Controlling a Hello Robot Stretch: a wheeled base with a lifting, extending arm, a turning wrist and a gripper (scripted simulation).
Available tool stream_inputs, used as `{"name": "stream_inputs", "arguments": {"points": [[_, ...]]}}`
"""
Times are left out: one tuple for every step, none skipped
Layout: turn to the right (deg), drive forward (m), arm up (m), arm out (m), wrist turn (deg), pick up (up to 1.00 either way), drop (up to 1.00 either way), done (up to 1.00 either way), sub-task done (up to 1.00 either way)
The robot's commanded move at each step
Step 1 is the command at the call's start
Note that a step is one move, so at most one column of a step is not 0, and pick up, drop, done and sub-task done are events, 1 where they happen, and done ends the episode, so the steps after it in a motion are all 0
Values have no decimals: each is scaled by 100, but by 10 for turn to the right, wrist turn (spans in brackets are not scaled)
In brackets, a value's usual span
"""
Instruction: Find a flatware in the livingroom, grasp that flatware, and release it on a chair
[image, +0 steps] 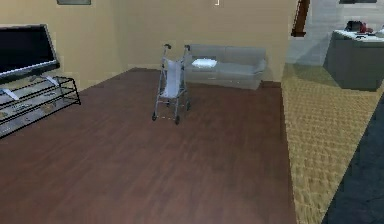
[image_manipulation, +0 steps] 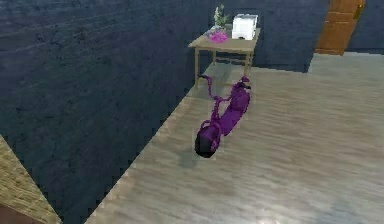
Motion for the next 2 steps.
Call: {"name": "stream_inputs", "arguments": {"points": [[0,40,0,0,0,0,0,0,0],[-390,0,0,0,0,0,0,0,0]]}}
